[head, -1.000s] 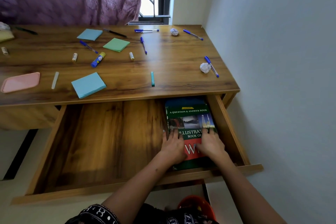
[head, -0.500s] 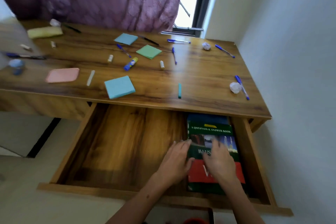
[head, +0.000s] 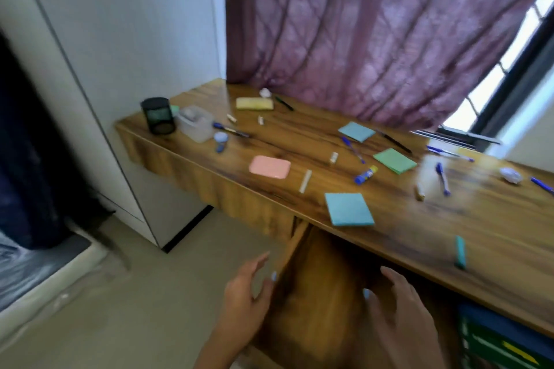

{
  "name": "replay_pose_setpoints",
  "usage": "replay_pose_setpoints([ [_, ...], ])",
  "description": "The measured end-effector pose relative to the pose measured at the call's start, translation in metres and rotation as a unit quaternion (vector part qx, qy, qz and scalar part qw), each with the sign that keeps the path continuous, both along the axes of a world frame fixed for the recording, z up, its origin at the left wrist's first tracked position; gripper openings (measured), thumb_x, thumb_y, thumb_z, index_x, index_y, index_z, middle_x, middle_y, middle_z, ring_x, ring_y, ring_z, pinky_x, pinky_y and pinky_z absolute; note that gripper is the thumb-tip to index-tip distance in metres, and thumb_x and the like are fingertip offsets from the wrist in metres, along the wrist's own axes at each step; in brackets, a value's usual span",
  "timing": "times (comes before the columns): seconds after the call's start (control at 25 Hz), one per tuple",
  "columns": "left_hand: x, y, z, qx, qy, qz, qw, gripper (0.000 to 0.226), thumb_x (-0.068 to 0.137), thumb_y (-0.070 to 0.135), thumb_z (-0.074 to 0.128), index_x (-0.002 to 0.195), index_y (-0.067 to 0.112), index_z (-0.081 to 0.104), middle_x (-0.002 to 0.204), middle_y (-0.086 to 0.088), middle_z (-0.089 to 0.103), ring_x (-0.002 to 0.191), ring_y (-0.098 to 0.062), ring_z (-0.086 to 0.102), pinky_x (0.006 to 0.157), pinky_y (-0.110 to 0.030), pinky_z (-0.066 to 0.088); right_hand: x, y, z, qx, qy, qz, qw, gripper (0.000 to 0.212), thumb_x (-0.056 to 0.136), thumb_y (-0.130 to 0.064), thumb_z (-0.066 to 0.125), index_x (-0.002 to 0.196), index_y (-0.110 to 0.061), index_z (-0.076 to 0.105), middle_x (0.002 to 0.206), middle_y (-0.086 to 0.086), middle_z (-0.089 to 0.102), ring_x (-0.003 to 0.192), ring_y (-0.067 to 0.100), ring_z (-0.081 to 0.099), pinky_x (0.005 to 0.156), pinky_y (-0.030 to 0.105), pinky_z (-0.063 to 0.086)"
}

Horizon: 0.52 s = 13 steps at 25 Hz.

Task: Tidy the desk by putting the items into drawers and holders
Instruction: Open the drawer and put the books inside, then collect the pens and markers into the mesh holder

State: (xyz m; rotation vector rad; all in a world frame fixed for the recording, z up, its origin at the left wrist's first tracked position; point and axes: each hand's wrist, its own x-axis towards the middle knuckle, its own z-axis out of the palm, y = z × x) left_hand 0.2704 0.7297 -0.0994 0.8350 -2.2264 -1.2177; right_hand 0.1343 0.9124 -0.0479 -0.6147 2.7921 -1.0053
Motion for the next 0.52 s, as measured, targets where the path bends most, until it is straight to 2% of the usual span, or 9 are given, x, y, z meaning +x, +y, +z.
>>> replay_pose_setpoints([
  [0.16, 0.063, -0.085, -0.002, 0.027, -0.009, 0.088, 0.996, 0.037, 0.088, 0.031, 0.059, 0.124, 0.031, 0.053, 0.124, 0.010, 0.061, 0.117, -0.004, 0.055, 0.103, -0.028, 0.045, 0.038, -0.093, 0.006, -0.024, -0.017, 0.035, 0.999, 0.053, 0.085, -0.031, 0.065, 0.134, -0.026, 0.045, 0.136, -0.001, 0.052, 0.125, 0.021, 0.051, 0.097, 0.036, 0.042],
  [0.36, 0.106, -0.179, 0.004, 0.012, 0.005, 0.102, 0.995, 0.040, 0.087, 0.019, 0.063, 0.126, 0.023, 0.054, 0.120, 0.012, 0.060, 0.112, 0.000, 0.054, 0.102, -0.020, 0.042, 0.078, -0.196, 0.005, -0.082, -0.033, 0.041, 0.995, 0.058, 0.079, -0.021, 0.073, 0.132, -0.020, 0.050, 0.133, 0.008, 0.055, 0.123, 0.025, 0.051, 0.099, 0.036, 0.039],
  [0.52, 0.120, -0.236, 0.012, 0.000, 0.008, 0.082, 0.997, 0.042, 0.089, 0.019, 0.061, 0.130, 0.021, 0.051, 0.124, 0.013, 0.056, 0.117, 0.000, 0.051, 0.097, -0.010, 0.035, 0.097, -0.259, 0.013, -0.083, -0.030, 0.079, 0.993, 0.058, 0.084, -0.032, 0.066, 0.136, -0.024, 0.043, 0.138, 0.000, 0.050, 0.127, 0.018, 0.046, 0.103, 0.029, 0.033],
])
